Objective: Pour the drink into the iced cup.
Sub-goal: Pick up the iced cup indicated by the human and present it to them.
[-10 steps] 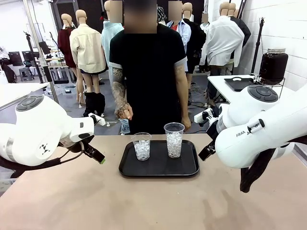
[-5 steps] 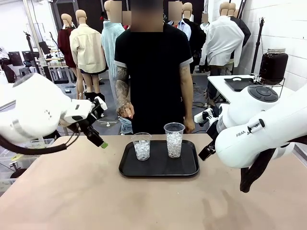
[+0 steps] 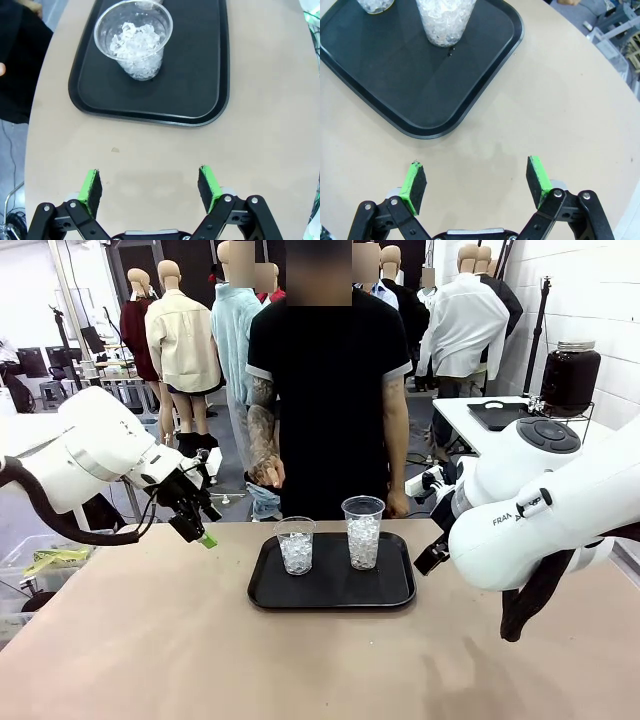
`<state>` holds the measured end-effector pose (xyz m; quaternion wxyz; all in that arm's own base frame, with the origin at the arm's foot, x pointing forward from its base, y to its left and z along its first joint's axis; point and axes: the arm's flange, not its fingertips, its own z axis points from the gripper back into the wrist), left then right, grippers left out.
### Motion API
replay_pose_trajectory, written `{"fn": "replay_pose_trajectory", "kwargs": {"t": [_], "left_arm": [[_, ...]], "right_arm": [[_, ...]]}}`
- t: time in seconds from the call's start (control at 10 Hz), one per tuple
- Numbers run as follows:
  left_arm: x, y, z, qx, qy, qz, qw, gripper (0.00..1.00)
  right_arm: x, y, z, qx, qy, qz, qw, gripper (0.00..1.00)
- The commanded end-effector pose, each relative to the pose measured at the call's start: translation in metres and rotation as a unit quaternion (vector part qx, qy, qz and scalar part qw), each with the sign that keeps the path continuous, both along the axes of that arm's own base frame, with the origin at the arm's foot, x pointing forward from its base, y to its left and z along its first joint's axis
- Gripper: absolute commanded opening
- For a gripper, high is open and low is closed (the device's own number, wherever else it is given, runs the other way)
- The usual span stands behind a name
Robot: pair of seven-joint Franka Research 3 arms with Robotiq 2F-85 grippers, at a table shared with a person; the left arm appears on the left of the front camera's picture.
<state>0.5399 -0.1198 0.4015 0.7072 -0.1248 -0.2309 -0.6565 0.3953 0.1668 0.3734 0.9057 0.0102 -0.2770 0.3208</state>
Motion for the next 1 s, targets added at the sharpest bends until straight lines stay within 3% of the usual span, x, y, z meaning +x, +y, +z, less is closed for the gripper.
{"fn": "replay_pose_trajectory", "kwargs": {"t": [0.0,0.3,0.4,0.5,0.9], "left_arm": [[-0.021,0.006,0.019,0.013,-0.01,0.024,1.0,1.0],[-0.009,0.003,0.013,0.004,-0.007,0.01,1.0,1.0],[0.01,0.002,-0.011,-0.009,0.074,-0.009,0.997,1.0],[0.028,0.002,-0.03,-0.056,0.095,-0.016,0.994,1.0],[0.049,-0.016,-0.067,-0.185,0.072,-0.063,0.978,1.0]], "right_arm": [[0.0,0.0,0.0,0.0,0.0,0.0,1.0,1.0],[0.0,0.0,0.0,0.0,0.0,0.0,1.0,1.0],[0.0,0.0,0.0,0.0,0.0,0.0,1.0,1.0],[0.0,0.0,0.0,0.0,0.0,0.0,1.0,1.0],[0.0,0.0,0.0,0.0,0.0,0.0,1.0,1.0]]}}
